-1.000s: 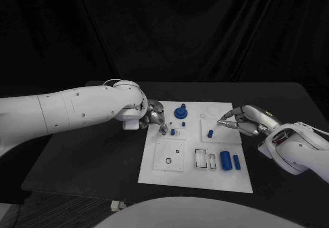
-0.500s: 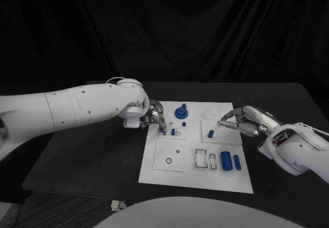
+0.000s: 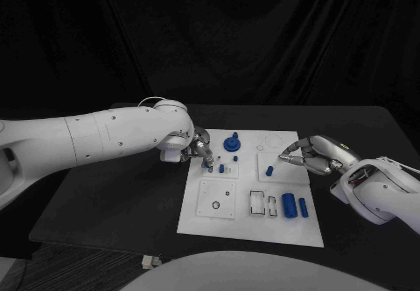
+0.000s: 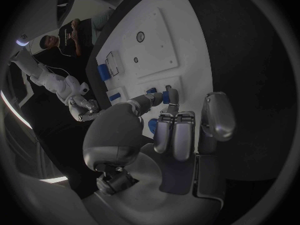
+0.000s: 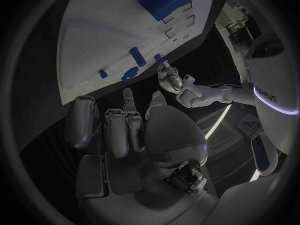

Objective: Assemble the parts on the task board

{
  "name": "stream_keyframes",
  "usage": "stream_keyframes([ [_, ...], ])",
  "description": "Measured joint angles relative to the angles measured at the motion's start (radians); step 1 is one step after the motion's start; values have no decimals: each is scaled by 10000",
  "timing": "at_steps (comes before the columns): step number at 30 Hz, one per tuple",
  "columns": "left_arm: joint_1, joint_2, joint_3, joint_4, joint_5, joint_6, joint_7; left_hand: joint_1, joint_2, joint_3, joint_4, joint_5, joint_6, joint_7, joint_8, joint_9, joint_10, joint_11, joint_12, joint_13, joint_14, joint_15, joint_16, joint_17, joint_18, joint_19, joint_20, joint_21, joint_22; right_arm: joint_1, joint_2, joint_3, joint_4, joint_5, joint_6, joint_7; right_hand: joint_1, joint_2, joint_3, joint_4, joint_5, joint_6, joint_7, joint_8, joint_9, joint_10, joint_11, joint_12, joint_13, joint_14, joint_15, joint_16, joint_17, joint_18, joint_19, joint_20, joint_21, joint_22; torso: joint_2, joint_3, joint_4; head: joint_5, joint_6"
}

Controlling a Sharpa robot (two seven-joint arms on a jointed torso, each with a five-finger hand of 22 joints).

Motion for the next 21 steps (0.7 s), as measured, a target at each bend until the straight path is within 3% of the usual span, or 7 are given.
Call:
stream_keyframes([
  [10, -10, 154, 0, -179, -77, 145, -89, 1, 0, -28, -28, 87, -38, 34, 38, 30, 0, 0, 0, 0, 0, 0, 0, 0, -1, 0, 0, 0, 0, 0, 4, 0, 6, 0, 12, 0, 37, 37, 0, 0, 0, 0, 0, 0, 1, 0, 1, -4, 119, -1, 1, 0, 0, -1, 0, 0, 0, -1, 5, 1, 0, -3, 0],
  [16, -23, 276, -1, -344, -94, 342, -162, 2, 1, -178, -178, 465, -40, 36, 38, 100, 0, 0, 0, 1, 0, 0, 47, 0, -1, 0, 0, 39, 0, -1, 14, 0, 6, 0, 16, 0, 75, -1, 0, 0, 0, 0, 0, 0, 1, -1, 1, -5, 119, -1, 2, -38, 0, 0, 0, 0, 0, -2, 6, 2, 0, 5, 0],
  [21, -39, 392, -1, -475, -102, 591, -221, 17, 15, -241, -241, 592, -71, 67, 38, 116, 0, 0, 0, 0, 0, 0, 47, 0, -1, 0, 0, 39, 0, -1, 20, 0, 6, 0, 20, 0, 75, -1, 0, 0, 0, 0, 0, 0, 1, -1, 1, -5, 119, -1, 2, -37, 0, 0, 0, 0, 0, -2, 5, 3, 6, 5, 0],
])
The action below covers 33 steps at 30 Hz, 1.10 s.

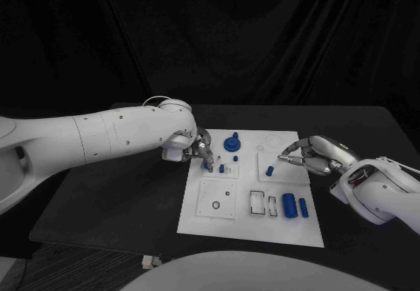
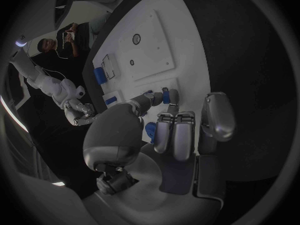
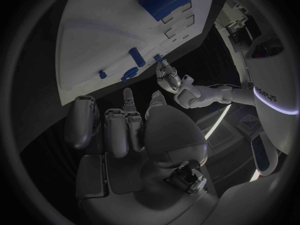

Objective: Assemble the parts on the task board

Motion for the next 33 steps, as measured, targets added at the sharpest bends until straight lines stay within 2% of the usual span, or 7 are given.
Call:
stream_keyframes([
  [1, -3, 20, 0, -22, -1, 49, -12, 67, 66, -7, -7, 31, -2, 2, 0, 0, 0, 0, 0, 0, 0, 0, 0, 0, 0, 0, 0, 0, 0, 0, 0, 0, 1, 0, 0, 0, 0, 0, 0, 0, 0, 0, 0, 0, 0, 0, 0, 0, 0, 0, 0, 0, 0, 0, 0, 0, 0, 0, 0, 0, 0, -7, 0],
  [15, -24, 257, 0, -237, -10, 513, -117, 69, 67, -48, -48, 153, 2, -1, -5, 17, 0, 0, 0, 0, 0, 0, 0, -1, -1, 0, 0, 41, 0, 0, -2, 0, 8, 0, 9, 0, -1, -1, 0, 0, 0, 0, 0, 0, 1, 0, 0, 3, 0, 0, 0, 0, 0, 0, 0, 0, 0, -1, 4, 0, 2, -7, 0],
  [33, -37, 324, 0, -250, -15, 405, -126, 70, 68, -104, -104, 150, 2, -2, -17, 12, 0, 0, 0, 0, 0, 0, 0, 0, -1, 0, 0, 39, 0, -1, 15, 0, -6, 0, 19, -1, -3, -2, 0, 0, 0, 0, 0, 0, 2, 0, 0, 25, 0, -1, 1, 2, 0, 0, 0, 0, -58, -3, -3, 0, -6, 25, 0],
])
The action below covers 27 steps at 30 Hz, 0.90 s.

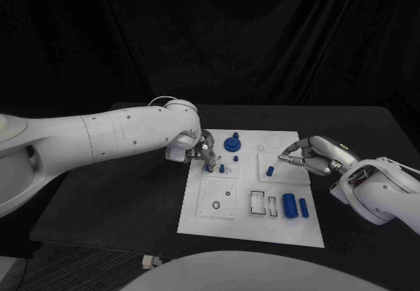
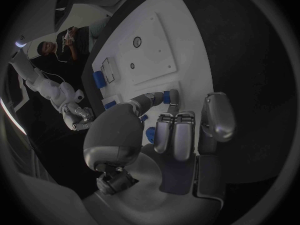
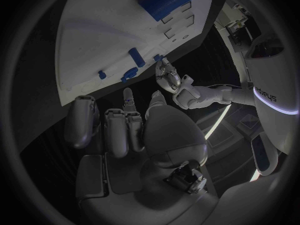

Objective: Assemble the parts on the task board

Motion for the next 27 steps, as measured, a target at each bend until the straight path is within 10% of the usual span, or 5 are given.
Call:
stream_keyframes([
  [27, -10, 4, 1, -12, -5, -148, -4, 2, 0, 0, 0, -58, 0, 0, -2, -16, 0, 0, 0, 0, 0, 0, 0, 8, -1, 0, 0, 37, 0, -1, -5, 0, 0, 0, 11, 0, -1, -1, 0, 0, 0, 0, 0, 0, 0, 0, 0, -31, 0, 0, 0, 3, 0, 0, 0, 0, 0, 7, -5, -3, 0, -10, 0],
])
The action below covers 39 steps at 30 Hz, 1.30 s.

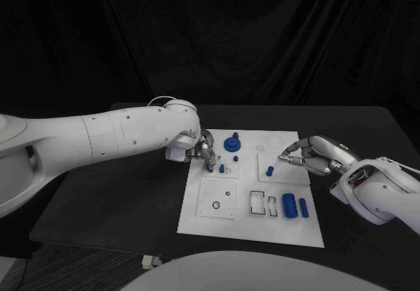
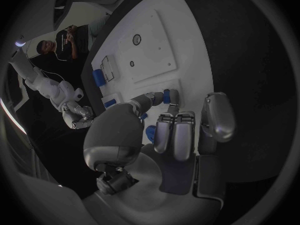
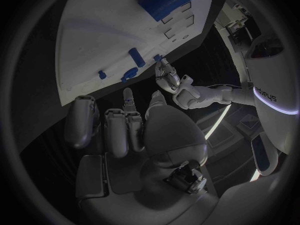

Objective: Assemble the parts on the task board

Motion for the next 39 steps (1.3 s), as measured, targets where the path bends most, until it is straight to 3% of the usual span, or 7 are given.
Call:
stream_keyframes([
  [20, -21, 5, 11, -3, 0, 210, -22, 1, 0, -68, -68, 5, 0, 0, -1, -4, 0, 0, 0, 0, 0, 0, 0, -2, 1, 0, 0, -41, 0, 0, 18, 0, -2, 0, 1, 0, 0, 0, 0, 0, 0, 0, 0, 0, 0, 0, 0, 17, 0, 0, 0, 0, 0, 1, 0, 0, 0, -2, 6, 1, 0, 7, 0],
  [22, -21, 8, 13, -4, 0, 202, -22, 1, 1, -100, -100, -180, 1, 0, -83, -14, 0, 0, 0, 0, 0, 1, 0, -2, 0, -21, 21, -40, 0, 0, 16, 0, -2, 0, 1, -1, 0, 0, 0, 0, 0, 0, 0, 0, 0, 0, 0, 17, 0, 0, 0, 0, 0, 0, 0, 0, 0, -3, 8, 1, 0, 5, 0],
  [23, -21, 9, 18, -4, 1, 192, -21, 72, 71, -139, -139, -448, 0, 0, -180, -81, 0, 0, 0, 0, 32, 31, 0, -2, 0, -37, 37, -41, 0, 0, 14, 0, 0, 0, 1, -1, 0, 0, 0, 0, 0, 0, 0, 0, 0, 0, 0, 18, 0, 0, 0, 0, 0, 0, 0, 0, 0, -3, 8, 1, 0, 4, 0],
  [30, -21, 12, 23, -1, 5, 117, -9, 166, 166, -219, -219, -965, 0, 0, -407, -256, -8, 62, 0, 0, 0, 72, 0, -3, 0, -73, 73, -93, 0, 0, 14, 0, 1, 0, 2, -1, 0, 0, 0, 0, 0, 0, 0, 0, 0, 0, 0, -4, 0, 0, 0, 0, 0, 0, 0, 0, 0, -4, 6, 0, 0, 6, 0],
  [39, -34, -57, 14, 97, 8, -117, 3, 235, 98, -248, -248, -601, -4, 4, -454, -333, -8, 62, 0, 0, 0, 71, 0, -4, 0, -73, 73, -93, 0, -1, 13, 0, 1, 0, 9, -5, 20, 20, 0, 0, 0, 0, 0, 0, -8, 0, 0, -3, 2, -1, 0, 0, 0, 0, 0, 0, 0, -4, 6, 0, 0, -2, 0],
])
